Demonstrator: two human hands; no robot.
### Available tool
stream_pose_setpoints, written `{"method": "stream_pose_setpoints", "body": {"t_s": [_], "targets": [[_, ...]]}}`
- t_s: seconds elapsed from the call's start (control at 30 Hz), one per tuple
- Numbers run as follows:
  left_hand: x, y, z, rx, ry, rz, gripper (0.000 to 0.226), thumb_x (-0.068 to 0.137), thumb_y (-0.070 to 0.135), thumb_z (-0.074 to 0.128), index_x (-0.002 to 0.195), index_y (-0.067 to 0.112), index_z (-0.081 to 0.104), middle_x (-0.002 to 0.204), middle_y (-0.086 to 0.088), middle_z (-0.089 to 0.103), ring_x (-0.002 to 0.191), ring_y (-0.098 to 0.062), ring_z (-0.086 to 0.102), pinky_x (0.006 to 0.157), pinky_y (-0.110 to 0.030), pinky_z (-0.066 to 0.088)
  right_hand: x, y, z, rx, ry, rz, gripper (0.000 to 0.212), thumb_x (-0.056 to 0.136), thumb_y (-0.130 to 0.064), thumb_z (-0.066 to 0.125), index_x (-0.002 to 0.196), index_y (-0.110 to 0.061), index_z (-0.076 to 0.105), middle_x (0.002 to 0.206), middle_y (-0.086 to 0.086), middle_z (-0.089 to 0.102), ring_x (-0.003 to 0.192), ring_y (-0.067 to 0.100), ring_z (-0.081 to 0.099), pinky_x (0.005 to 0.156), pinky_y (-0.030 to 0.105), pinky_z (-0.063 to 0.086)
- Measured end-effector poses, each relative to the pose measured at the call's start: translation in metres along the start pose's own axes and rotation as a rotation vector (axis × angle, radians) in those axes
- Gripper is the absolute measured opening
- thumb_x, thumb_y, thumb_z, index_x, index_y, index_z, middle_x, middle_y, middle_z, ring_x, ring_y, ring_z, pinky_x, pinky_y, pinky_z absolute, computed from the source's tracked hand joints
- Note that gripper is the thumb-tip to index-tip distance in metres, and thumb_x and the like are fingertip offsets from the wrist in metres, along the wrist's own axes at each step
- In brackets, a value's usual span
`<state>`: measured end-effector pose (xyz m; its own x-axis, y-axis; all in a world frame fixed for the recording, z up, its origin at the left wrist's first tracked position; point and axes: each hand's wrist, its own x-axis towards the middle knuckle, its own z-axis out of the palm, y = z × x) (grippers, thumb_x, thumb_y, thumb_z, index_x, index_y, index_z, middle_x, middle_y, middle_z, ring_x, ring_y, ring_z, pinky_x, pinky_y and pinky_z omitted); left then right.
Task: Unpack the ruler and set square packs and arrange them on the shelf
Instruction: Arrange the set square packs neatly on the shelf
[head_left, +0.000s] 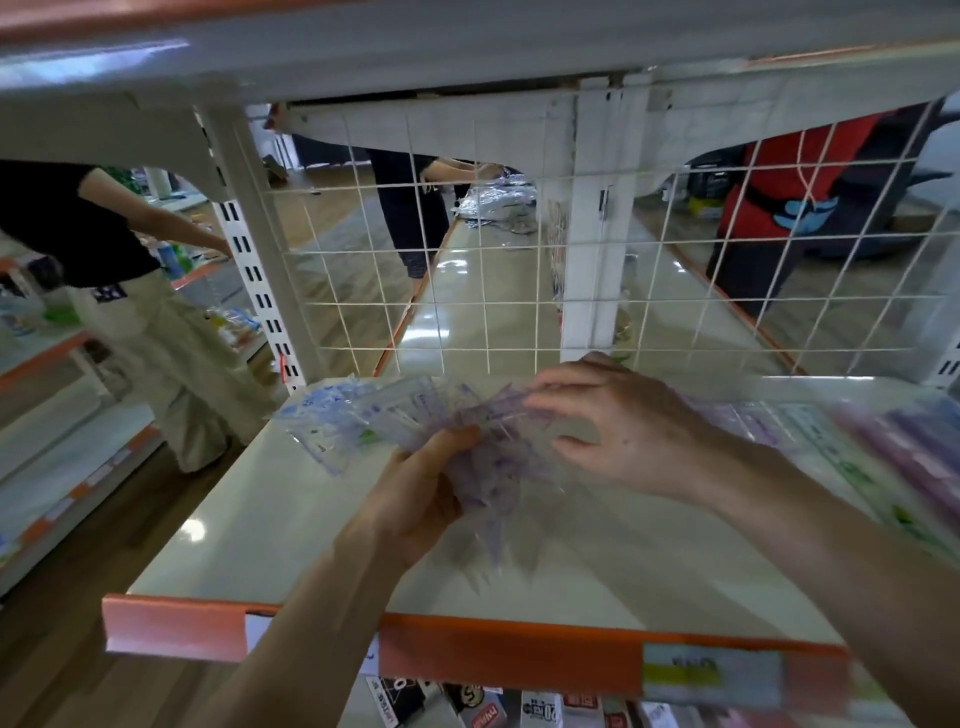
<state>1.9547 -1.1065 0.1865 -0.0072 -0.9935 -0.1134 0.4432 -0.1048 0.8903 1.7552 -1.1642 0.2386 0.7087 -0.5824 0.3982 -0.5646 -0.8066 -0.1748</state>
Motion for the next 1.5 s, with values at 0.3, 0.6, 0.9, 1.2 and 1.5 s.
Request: {"method": "stream_pose_setpoints", "body": {"t_s": [0.3,0.6,0.9,1.2,1.5], "targets": [[0.02,-0.013,0.037,0.054,-0.042,-0.035,0.038,0.088,0.016,0.058,0.119,-0.004,0.059,0.114,-0.029,0.06,0.093,-0.035,0.06,0.075,-0.039,0.049,-0.024,0.035,-0.022,-0.102,-0.101,0.126,0.039,0.086,-0.026,0.066,0.125,-0.022,0.061,0.122,-0.005,0.057,0.114,0.015,0.051,0.092,0.03,0.043],[0.028,-0.02,0.025,-0.02,0.013,0.027,0.036,0.088,0.017,0.057,0.119,-0.002,0.06,0.104,-0.022,0.064,0.082,-0.027,0.064,0.06,-0.031,0.053,-0.047,0.076,-0.041,-0.02,-0.108,0.453,0.013,0.081,-0.026,0.071,0.09,-0.017,0.068,0.089,-0.001,0.063,0.088,0.019,0.06,0.076,0.032,0.044],[0.028,-0.021,0.018,-0.043,0.067,0.057,0.026,0.082,0.018,0.061,0.103,0.004,0.064,0.087,-0.016,0.067,0.067,-0.022,0.064,0.054,-0.029,0.053,-0.045,0.082,-0.028,-0.075,-0.379,0.578,0.021,0.079,-0.029,0.068,0.099,-0.023,0.067,0.099,-0.001,0.063,0.094,0.018,0.058,0.079,0.029,0.047],[0.025,-0.019,0.021,-0.048,0.035,0.068,0.027,0.082,0.017,0.059,0.104,0.003,0.065,0.089,-0.017,0.066,0.066,-0.02,0.064,0.054,-0.027,0.053,-0.043,0.084,-0.021,-0.114,-0.439,0.579,0.029,0.077,-0.029,0.067,0.106,-0.025,0.068,0.107,-0.001,0.064,0.099,0.019,0.058,0.082,0.03,0.049],[0.018,-0.014,0.026,-0.129,-0.021,-0.022,0.034,0.086,0.012,0.055,0.116,-0.003,0.06,0.101,-0.021,0.062,0.078,-0.026,0.066,0.069,-0.036,0.053,-0.003,0.01,-0.007,0.468,-0.027,0.454,0.036,0.088,-0.033,0.063,0.119,-0.015,0.062,0.11,-0.003,0.064,0.104,0.007,0.059,0.085,0.015,0.041]]}}
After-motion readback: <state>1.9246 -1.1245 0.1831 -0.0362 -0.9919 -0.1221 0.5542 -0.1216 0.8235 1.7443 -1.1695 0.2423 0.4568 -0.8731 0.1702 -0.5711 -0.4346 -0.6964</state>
